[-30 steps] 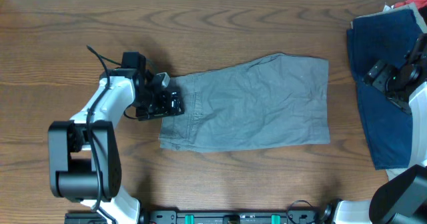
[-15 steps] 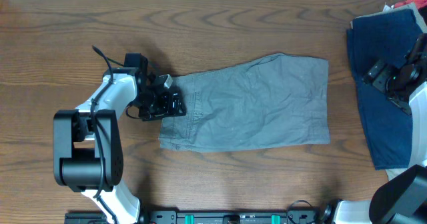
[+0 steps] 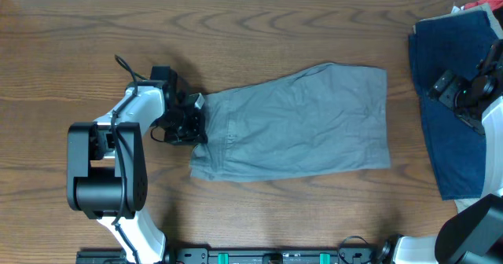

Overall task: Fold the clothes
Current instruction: 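Fold the shorts' left half rightward over the right half with left gripper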

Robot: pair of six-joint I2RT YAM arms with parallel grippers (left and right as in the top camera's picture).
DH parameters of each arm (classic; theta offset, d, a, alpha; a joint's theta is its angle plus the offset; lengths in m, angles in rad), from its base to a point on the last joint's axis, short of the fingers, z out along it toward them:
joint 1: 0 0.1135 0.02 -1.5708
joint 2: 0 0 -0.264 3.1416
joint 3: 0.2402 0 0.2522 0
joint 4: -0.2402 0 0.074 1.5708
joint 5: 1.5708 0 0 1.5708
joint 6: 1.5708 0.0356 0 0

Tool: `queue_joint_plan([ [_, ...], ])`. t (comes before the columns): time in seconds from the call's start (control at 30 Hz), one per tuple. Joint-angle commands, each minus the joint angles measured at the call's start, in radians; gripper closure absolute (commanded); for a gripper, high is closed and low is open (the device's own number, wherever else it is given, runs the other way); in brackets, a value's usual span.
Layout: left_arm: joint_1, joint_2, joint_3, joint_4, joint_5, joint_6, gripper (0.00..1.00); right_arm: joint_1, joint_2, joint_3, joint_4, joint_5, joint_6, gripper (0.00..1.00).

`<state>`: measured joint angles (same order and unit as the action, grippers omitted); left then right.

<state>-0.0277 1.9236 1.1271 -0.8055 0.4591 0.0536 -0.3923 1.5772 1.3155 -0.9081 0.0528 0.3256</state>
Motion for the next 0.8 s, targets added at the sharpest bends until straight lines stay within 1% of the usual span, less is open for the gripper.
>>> queue_joint_plan([
  [0.0,0.021,0.018,0.043,-0.07,-0.282,-0.099,0.94,-0.011,0.0,0.011,0.0,0.006,-0.001,0.01],
  [0.07,0.035,0.008,0.1,-0.138,-0.319,-0.121,0.94,-0.011,0.0,0.011,0.0,0.006,-0.001,0.01],
  [0.3,0.059,-0.067,0.388,-0.43,-0.319,-0.124,0.94,-0.011,0.0,0.011,0.0,0.006,-0.001,0.01],
  [0.43,0.04,-0.118,0.554,-0.583,-0.319,-0.13,0.94,-0.011,0.0,0.011,0.0,0.006,-0.001,0.01],
  [0.53,0.001,-0.143,0.662,-0.687,-0.319,-0.13,0.94,-0.011,0.0,0.011,0.0,0.006,-0.001,0.01],
  [0.63,-0.066,-0.163,0.722,-0.738,-0.319,-0.131,0.94,-0.011,0.0,0.011,0.0,0.006,-0.001,0.01],
  [0.77,-0.168,-0.18,0.725,-0.708,-0.318,-0.178,0.94,-0.011,0.0,0.011,0.0,0.006,-0.001,0.01],
])
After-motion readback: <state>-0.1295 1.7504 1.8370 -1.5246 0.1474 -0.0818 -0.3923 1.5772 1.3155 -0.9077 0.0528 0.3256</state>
